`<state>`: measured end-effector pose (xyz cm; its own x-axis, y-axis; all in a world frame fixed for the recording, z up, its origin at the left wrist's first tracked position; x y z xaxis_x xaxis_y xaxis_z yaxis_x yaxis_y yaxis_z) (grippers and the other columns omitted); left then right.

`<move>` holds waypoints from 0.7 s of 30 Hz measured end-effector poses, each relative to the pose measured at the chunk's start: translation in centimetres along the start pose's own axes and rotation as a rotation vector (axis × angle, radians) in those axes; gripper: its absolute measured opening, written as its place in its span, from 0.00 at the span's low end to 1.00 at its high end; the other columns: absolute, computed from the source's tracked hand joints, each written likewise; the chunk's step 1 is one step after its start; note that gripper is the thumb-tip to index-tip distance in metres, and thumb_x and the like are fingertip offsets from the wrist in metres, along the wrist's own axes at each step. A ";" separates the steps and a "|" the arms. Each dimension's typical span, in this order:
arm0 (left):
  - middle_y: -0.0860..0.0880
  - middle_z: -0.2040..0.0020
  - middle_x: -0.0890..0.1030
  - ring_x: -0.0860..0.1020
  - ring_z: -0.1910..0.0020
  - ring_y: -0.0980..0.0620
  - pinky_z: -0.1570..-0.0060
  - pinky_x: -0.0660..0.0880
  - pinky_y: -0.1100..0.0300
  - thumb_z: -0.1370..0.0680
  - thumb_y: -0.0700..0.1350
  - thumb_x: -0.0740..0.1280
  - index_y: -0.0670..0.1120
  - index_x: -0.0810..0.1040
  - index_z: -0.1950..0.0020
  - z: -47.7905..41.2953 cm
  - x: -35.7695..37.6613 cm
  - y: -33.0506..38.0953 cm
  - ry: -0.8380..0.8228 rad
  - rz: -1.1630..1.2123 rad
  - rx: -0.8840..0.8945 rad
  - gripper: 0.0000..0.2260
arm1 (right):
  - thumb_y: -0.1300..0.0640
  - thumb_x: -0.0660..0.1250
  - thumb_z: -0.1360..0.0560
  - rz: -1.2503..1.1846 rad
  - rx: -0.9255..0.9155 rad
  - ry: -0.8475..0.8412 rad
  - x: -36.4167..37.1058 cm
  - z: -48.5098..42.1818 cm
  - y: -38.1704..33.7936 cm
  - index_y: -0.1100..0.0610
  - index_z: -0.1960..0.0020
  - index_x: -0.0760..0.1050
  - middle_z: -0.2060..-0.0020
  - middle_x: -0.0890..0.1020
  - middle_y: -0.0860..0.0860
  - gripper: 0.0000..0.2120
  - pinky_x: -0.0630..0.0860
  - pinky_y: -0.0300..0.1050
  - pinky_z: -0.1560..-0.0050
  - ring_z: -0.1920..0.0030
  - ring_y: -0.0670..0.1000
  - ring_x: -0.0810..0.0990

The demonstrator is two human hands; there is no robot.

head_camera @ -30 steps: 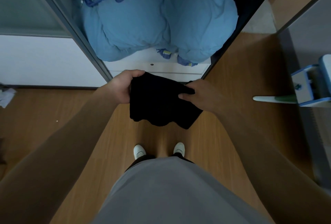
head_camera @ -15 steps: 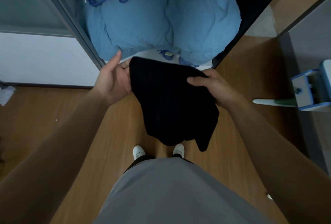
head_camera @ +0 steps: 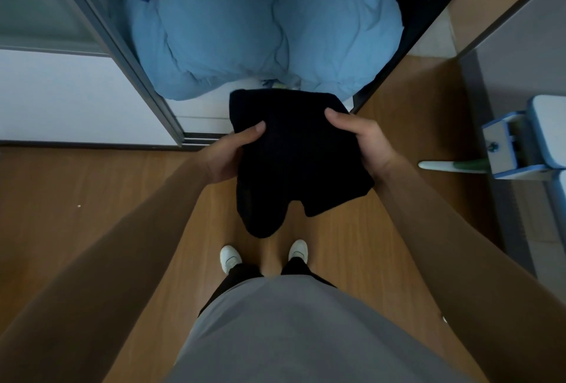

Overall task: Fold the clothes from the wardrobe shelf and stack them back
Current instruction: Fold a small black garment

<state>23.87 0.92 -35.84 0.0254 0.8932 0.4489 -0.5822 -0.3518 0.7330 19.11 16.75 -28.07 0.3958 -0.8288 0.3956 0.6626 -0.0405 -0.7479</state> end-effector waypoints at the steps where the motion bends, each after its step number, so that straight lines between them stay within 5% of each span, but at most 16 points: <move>1: 0.52 0.39 0.83 0.81 0.39 0.54 0.36 0.75 0.58 0.29 0.59 0.75 0.51 0.78 0.36 -0.2 0.0 -0.2 0.008 0.034 -0.007 0.25 | 0.51 0.68 0.23 -0.020 0.010 -0.001 -0.1 0.1 0.2 0.61 0.36 0.79 0.37 0.81 0.59 0.20 0.76 0.53 0.34 0.39 0.59 0.81; 4: 0.51 0.39 0.83 0.81 0.39 0.52 0.40 0.76 0.58 0.24 0.53 0.68 0.52 0.86 0.43 -0.4 0.4 -0.1 0.029 0.152 0.035 0.12 | 0.50 0.68 0.22 -0.083 0.029 -0.009 -0.5 0.3 0.6 0.60 0.37 0.81 0.38 0.82 0.59 0.19 0.80 0.47 0.43 0.39 0.57 0.82; 8: 0.49 0.39 0.83 0.81 0.39 0.51 0.44 0.78 0.59 0.24 0.51 0.68 0.53 0.88 0.48 -0.5 0.9 0.9 0.065 0.249 0.079 0.10 | 0.50 0.69 0.23 -0.106 0.019 -0.021 -0.8 0.4 0.4 0.59 0.39 0.82 0.38 0.82 0.58 0.17 0.80 0.46 0.44 0.38 0.56 0.82; 11: 0.47 0.42 0.85 0.83 0.42 0.50 0.49 0.80 0.59 0.24 0.50 0.68 0.49 0.87 0.46 -0.7 0.2 1.9 0.134 0.276 0.122 0.11 | 0.49 0.72 0.26 -0.074 0.075 -0.015 -1.2 0.3 0.6 0.59 0.37 0.81 0.37 0.81 0.58 0.21 0.80 0.48 0.43 0.38 0.57 0.81; 16: 0.44 0.39 0.83 0.81 0.39 0.46 0.42 0.78 0.54 0.24 0.50 0.71 0.43 0.77 0.32 -0.7 -1.0 3.2 0.246 0.213 0.182 0.22 | 0.47 0.72 0.26 0.056 0.159 0.046 -2.7 0.3 1.4 0.56 0.43 0.85 0.41 0.84 0.56 0.17 0.80 0.47 0.42 0.41 0.56 0.83; 21: 0.45 0.39 0.84 0.81 0.39 0.46 0.39 0.78 0.55 0.23 0.55 0.70 0.45 0.77 0.33 -0.8 -1.2 3.0 0.242 -0.007 0.134 0.22 | 0.47 0.73 0.27 0.012 0.167 0.088 -3.2 0.4 1.2 0.58 0.38 0.82 0.40 0.83 0.57 0.21 0.78 0.49 0.37 0.40 0.56 0.83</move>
<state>21.47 -0.99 -34.54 -0.1754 0.9310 0.3202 -0.4700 -0.3649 0.8037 18.93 19.55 -29.99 0.3519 -0.8745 0.3338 0.7573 0.0564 -0.6507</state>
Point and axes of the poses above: each hand's wrist, its own z-axis away from the middle knuckle, its own x-axis out of the palm, y = z × x, the point moved 9 cm from there along -z, towards the middle knuckle
